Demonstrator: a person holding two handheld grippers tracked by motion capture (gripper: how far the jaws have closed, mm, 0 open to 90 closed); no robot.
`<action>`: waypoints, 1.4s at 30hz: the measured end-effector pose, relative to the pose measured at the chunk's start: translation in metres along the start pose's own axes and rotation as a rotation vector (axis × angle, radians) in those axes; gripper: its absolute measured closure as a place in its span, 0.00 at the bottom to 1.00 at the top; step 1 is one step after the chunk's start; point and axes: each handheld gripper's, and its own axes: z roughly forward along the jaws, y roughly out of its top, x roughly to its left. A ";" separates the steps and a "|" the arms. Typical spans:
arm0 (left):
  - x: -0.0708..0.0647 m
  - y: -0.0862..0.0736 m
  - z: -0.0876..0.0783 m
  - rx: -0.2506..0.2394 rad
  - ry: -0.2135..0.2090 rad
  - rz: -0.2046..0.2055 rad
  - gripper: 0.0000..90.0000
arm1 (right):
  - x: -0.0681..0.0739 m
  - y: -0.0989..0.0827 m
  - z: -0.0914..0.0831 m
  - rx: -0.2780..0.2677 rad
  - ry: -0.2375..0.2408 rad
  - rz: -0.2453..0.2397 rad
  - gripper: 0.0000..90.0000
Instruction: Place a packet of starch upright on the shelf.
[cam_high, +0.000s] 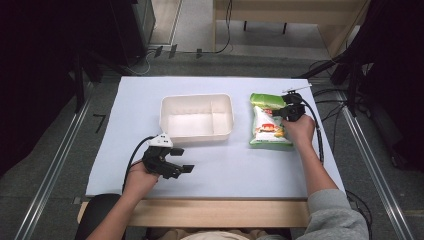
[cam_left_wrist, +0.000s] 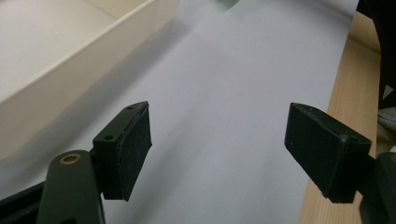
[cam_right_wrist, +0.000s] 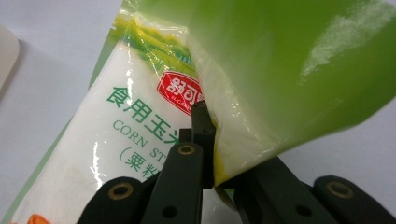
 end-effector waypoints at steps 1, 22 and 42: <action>0.000 0.000 0.000 -0.003 0.001 -0.003 0.26 | -0.001 0.001 -0.002 -0.001 0.002 0.004 1.00; 0.000 0.000 -0.001 -0.016 -0.005 -0.001 0.26 | 0.020 0.008 -0.074 -0.123 0.115 -0.059 1.00; 0.000 0.001 -0.001 -0.019 -0.006 -0.002 0.26 | 0.059 0.017 -0.139 -0.235 0.167 -0.172 1.00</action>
